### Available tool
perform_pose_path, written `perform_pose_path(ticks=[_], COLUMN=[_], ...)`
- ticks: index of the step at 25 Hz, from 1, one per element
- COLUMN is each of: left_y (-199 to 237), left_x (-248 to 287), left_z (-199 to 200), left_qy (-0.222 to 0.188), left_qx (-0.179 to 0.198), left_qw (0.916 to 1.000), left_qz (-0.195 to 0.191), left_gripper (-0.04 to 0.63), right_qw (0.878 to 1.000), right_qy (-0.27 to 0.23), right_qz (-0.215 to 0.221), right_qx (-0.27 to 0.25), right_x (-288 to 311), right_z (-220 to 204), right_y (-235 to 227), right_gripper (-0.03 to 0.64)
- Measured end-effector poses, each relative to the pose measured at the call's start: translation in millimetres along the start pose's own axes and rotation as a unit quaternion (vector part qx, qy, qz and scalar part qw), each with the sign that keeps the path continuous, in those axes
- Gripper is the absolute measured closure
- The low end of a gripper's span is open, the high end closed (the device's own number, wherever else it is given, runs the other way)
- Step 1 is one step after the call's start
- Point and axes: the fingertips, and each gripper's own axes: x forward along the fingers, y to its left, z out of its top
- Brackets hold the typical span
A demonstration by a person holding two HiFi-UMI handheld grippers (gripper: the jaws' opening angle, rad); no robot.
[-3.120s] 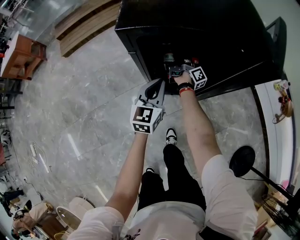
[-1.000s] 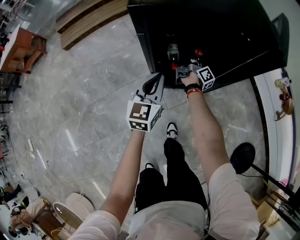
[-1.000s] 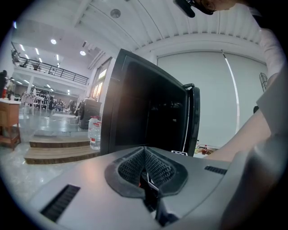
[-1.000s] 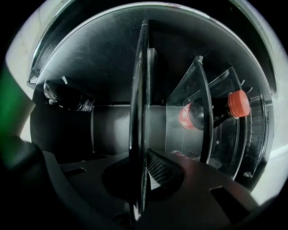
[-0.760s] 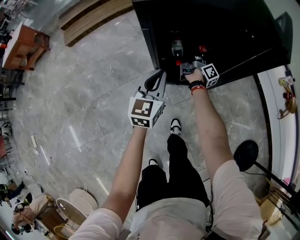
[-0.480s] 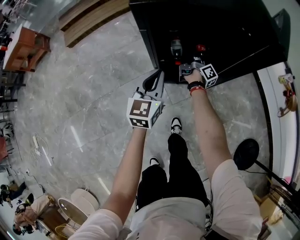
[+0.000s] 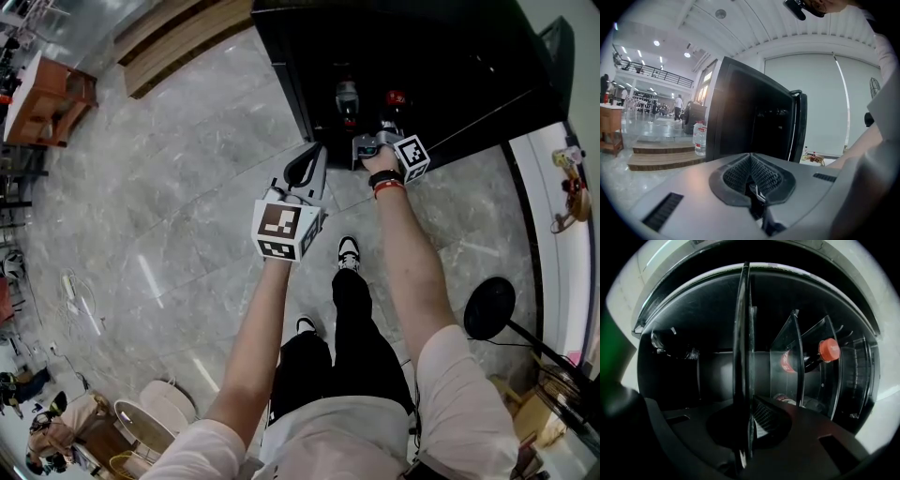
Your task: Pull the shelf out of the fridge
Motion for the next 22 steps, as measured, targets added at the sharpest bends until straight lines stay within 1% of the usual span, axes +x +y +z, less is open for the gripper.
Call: perform_pose_path(ticks=[4, 10, 19, 22], left_y=[3, -1, -8, -13], left_x=[0, 2, -7, -11], left_z=[8, 7, 3, 5], left_qy=[-0.008, -0.008, -0.010, -0.018], left_qx=[0.004, 0.014, 0.007, -0.005], left_qw=[1.0000, 0.9999, 0.9999, 0.9998], left_qz=[0.005, 0.000, 0.000, 0.001], left_gripper=[0.577, 0.577, 0.577, 0.577], right_qw=[1.000, 1.000, 1.000, 1.000], right_qy=[0.009, 0.008, 0.013, 0.019], right_qz=[-0.007, -0.005, -0.003, -0.002], right_qx=[0.003, 0.007, 0.007, 0.004], right_x=[-2, -11, -27, -32], right_z=[-3, -3, -6, -7], right_y=[2, 1, 2, 1], right_gripper=[0.591, 0.591, 0.591, 0.591])
